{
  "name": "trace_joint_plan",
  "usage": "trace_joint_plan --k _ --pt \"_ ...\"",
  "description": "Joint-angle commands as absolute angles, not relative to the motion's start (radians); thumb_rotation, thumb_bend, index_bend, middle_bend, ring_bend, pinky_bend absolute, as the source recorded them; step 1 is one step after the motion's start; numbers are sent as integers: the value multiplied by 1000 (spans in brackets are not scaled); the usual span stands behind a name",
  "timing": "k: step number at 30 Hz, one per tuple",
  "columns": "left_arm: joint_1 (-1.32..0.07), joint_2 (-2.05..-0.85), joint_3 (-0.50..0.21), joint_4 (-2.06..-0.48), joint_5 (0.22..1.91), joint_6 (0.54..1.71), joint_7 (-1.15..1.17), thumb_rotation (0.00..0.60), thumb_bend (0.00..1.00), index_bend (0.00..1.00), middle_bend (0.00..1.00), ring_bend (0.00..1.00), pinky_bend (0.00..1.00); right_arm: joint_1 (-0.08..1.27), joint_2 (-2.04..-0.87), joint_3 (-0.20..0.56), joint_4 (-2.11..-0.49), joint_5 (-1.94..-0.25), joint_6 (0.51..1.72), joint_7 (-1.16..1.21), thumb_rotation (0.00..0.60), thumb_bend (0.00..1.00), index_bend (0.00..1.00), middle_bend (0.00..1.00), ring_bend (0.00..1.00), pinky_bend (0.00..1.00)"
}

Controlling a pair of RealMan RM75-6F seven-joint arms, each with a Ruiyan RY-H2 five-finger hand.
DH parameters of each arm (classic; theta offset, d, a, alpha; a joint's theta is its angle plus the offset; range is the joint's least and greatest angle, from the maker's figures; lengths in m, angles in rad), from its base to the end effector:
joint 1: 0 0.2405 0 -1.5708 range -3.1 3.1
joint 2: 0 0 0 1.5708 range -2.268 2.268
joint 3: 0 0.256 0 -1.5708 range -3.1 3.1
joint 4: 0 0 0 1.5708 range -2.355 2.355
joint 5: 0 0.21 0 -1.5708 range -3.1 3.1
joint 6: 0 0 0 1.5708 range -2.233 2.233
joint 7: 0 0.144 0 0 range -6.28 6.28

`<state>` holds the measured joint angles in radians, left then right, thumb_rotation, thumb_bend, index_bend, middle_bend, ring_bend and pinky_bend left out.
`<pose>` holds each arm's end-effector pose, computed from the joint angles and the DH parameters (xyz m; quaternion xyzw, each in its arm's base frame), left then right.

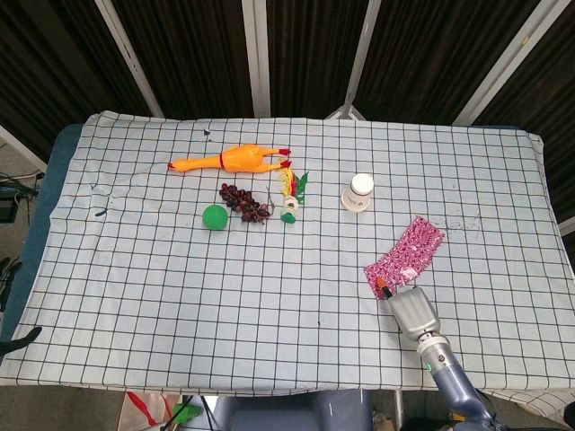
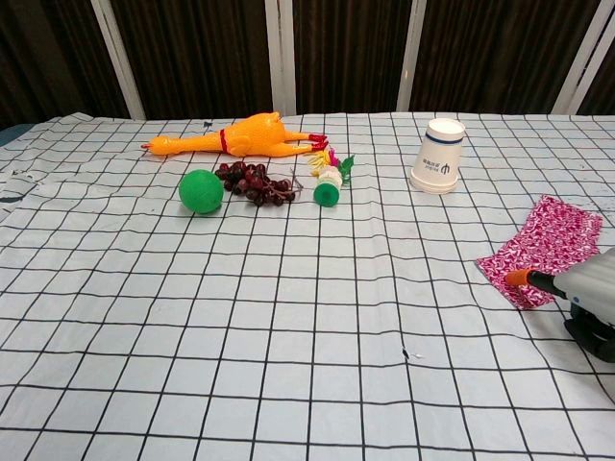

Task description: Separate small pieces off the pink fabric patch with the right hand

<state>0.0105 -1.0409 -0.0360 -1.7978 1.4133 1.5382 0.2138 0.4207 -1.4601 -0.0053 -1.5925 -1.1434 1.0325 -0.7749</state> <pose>-0.3054 0.1466 0.1762 -0.5670 -0.3942 -0.3179 0.6497 -0.2566 -0.2364 -0.0100 0.8005 -0.3175 0.1615 0.4820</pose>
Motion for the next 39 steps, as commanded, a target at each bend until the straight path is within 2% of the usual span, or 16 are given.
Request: trace_joint_plan --k 1,19,29,35,39 --pt "11 -1041 -36 -1798 1413 1538 214 600 204 108 21 53 63 421 -1460 -14 -1605 -1160 1043 -779 600 683 138 825 811 531" --pt "11 -1037 -35 -1797 1415 1540 206 600 204 108 21 53 62 417 -1441 -64 -1714 -1249 1096 -818 600 683 138 825 811 530" --pt "11 -1037 -36 -1796 1412 1539 205 600 204 108 21 53 62 408 -1396 -2 -1728 -1222 1160 -776 600 684 139 825 811 530" --pt "11 -1038 -35 -1799 1413 1539 212 600 205 108 21 53 62 417 -1362 34 -1694 -1132 1133 -753 600 684 139 825 811 530" --pt "20 -1037 -39 -1800 1414 1560 205 600 205 108 21 53 62 421 -1358 31 -1663 -1104 1103 -733 600 684 139 825 811 530"
